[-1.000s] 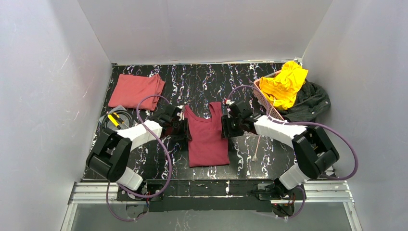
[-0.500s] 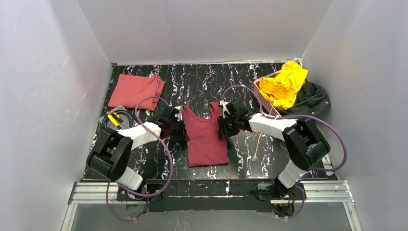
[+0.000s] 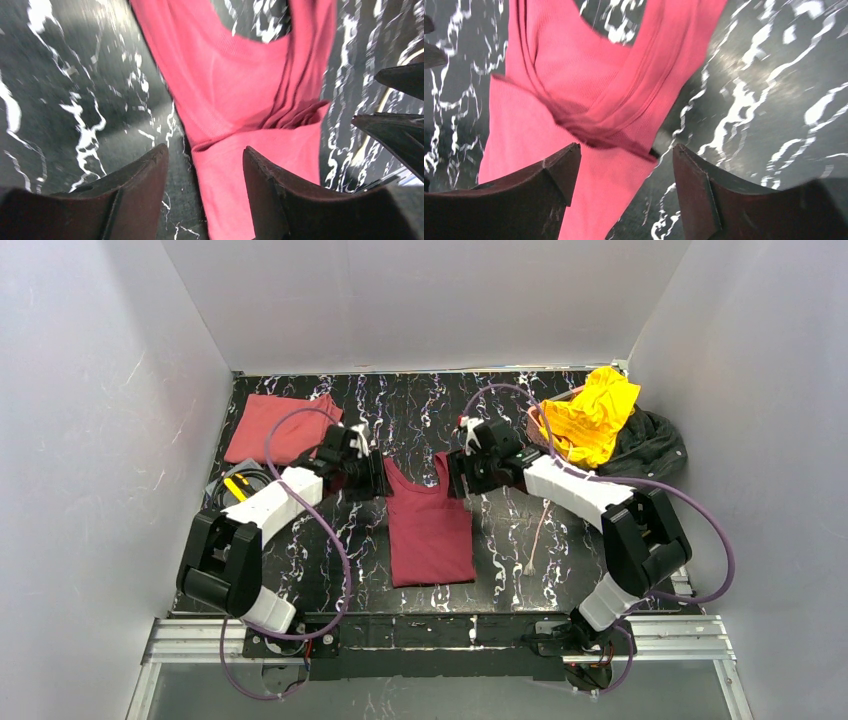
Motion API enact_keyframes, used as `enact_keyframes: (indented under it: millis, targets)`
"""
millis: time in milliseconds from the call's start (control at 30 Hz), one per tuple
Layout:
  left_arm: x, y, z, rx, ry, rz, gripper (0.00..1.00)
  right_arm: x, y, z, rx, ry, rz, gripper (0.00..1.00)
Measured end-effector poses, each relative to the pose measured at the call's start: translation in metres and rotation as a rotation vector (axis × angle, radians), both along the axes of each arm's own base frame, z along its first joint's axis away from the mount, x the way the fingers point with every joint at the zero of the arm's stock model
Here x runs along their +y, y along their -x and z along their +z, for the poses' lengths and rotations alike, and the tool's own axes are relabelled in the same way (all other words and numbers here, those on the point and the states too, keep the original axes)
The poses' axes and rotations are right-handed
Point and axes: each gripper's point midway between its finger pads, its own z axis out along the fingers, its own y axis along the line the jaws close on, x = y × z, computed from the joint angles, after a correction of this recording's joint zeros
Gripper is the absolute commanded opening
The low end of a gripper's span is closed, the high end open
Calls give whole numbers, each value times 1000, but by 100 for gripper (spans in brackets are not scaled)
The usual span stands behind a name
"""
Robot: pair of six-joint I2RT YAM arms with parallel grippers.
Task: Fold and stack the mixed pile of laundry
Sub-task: Fold the tank top at the center of the board.
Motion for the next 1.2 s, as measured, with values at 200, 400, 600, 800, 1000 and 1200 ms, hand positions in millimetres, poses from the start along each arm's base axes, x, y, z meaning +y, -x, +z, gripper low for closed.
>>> enact_keyframes:
  millis: [200, 400, 600, 800, 1000, 1200]
  targets:
    - [10, -57, 34, -75, 4, 47, 54, -3, -51, 34, -131, 49, -80, 82]
    - [26, -85, -9, 32, -56, 99, 54, 2, -88, 12, -152, 132, -126, 80]
    - [26, -102, -30, 78, -91, 100, 55, 6, -103, -30, -99, 203, -133, 87]
    - [20, -113, -34, 71, -74, 88, 54, 7, -107, -37, -86, 199, -110, 89]
    - [14, -124, -42, 81, -64, 80, 49, 6, -115, -32, -68, 136, -83, 80]
    - [12, -136, -43, 62, -71, 71, 44, 9, -127, -43, -48, 120, -63, 66]
